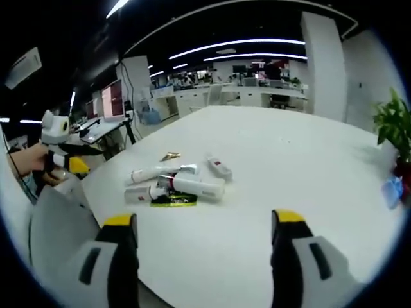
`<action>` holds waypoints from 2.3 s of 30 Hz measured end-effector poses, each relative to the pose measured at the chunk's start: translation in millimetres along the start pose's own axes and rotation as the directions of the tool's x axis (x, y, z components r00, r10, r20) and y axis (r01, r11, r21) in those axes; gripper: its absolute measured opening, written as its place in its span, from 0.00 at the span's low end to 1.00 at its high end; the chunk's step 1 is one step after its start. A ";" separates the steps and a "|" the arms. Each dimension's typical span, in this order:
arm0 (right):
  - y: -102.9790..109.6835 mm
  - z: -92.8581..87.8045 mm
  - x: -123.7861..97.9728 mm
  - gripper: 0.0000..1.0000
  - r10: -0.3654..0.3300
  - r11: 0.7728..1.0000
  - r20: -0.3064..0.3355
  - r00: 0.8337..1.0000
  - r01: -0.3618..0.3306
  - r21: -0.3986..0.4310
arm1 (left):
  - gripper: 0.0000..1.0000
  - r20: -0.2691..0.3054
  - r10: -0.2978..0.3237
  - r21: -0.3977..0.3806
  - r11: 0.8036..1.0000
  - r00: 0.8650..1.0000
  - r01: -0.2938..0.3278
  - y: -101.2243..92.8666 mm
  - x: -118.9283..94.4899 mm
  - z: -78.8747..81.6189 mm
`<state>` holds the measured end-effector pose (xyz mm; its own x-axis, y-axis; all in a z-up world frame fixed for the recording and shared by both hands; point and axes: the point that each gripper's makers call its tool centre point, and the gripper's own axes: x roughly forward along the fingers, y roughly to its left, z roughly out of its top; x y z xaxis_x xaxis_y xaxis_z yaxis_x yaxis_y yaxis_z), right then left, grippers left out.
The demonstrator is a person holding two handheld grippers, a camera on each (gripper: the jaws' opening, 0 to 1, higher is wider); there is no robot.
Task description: Arrange the skincare products in the storage area until every visible bottle or jar stands upright without overlapping.
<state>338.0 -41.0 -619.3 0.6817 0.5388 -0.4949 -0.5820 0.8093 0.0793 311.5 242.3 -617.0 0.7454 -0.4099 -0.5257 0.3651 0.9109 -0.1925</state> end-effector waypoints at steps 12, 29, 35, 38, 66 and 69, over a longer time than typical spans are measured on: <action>-6.6 26.6 22.2 0.75 0.060 0.993 -0.020 0.998 -0.062 -0.102 | 0.96 -0.009 -0.003 0.001 1.000 1.000 0.003 -0.3 1.2 -1.6; 0.5 38.8 75.5 0.69 0.160 0.929 -0.193 0.968 -0.214 -0.301 | 0.95 -0.028 -0.008 -0.013 1.000 1.000 0.008 -1.7 8.3 -6.9; 3.0 42.1 92.5 0.65 0.195 0.905 -0.231 0.953 -0.265 -0.331 | 0.95 -0.032 -0.013 -0.018 1.000 0.999 0.012 -1.5 10.9 -8.8; 5.6 37.8 102.7 0.64 0.206 0.896 -0.258 0.944 -0.288 -0.339 | 0.96 -0.033 -0.016 -0.026 1.000 0.999 0.015 -1.3 13.0 -9.6; 50.3 -9.2 196.4 0.49 0.240 0.645 -0.551 0.799 -0.555 -0.524 | 0.96 -0.023 -0.029 -0.051 0.998 0.999 0.027 3.0 20.2 -12.3; 53.9 -15.6 200.1 0.45 0.235 0.608 -0.585 0.776 -0.587 -0.535 | 0.96 -0.026 -0.030 -0.053 0.998 0.999 0.028 3.1 21.5 -12.6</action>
<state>436.1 106.8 -727.5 0.1330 0.4718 -0.8716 -0.9910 0.0503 -0.1240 321.6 236.9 -639.4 0.7197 -0.4355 -0.5408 0.3561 0.9001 -0.2510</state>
